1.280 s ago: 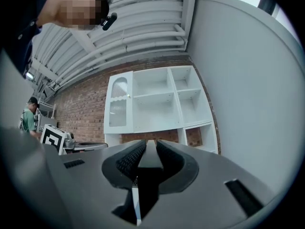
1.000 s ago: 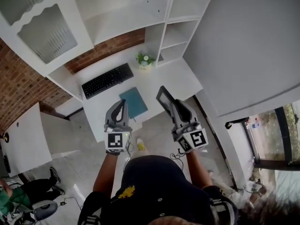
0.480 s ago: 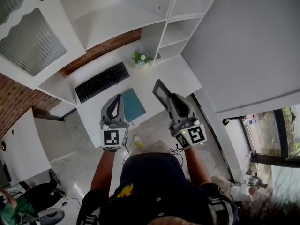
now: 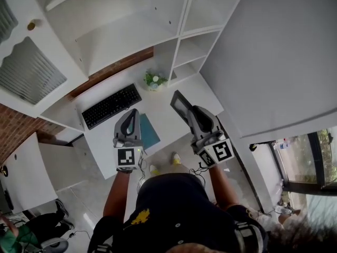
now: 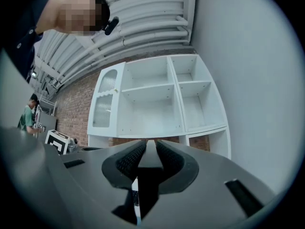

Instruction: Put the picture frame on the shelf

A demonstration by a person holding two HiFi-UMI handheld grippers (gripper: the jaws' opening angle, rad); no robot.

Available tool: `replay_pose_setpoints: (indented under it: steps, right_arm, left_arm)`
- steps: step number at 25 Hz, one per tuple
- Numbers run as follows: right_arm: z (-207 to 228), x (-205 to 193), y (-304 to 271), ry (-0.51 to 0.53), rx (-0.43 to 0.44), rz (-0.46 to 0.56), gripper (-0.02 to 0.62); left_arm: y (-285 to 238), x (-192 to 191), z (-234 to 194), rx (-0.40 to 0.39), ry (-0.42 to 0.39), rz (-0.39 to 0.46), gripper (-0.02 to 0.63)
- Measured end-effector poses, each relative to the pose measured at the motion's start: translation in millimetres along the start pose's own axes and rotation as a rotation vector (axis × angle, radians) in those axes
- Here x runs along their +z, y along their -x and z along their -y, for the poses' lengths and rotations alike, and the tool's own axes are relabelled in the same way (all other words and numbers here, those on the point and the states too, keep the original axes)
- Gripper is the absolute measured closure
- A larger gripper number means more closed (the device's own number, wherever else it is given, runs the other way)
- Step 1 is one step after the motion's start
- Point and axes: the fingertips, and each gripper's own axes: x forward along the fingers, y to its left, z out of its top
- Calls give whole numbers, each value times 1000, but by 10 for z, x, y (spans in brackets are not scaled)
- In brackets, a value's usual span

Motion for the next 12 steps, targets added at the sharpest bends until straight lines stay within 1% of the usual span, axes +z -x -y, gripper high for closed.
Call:
replay_pose_setpoints:
  steps: [1, 3, 5, 9, 12]
  right_arm:
    - [44, 23, -33, 0, 12, 4, 529]
    - [160, 67, -109, 8, 24, 15, 529]
    - [304, 79, -170, 17, 22, 19, 529]
    - [553, 38, -240, 20, 22, 22, 529]
    - [678, 74, -315, 14, 74, 62, 529]
  left_arm:
    - [-41, -12, -8, 8, 2, -8, 589]
    - [-141, -39, -31, 15, -19, -25, 589]
    - [-253, -45, -22, 17, -36, -28, 589]
    - [-473, -115, 70, 1, -40, -36, 589]
    - [-619, -133, 136, -11, -34, -41, 589]
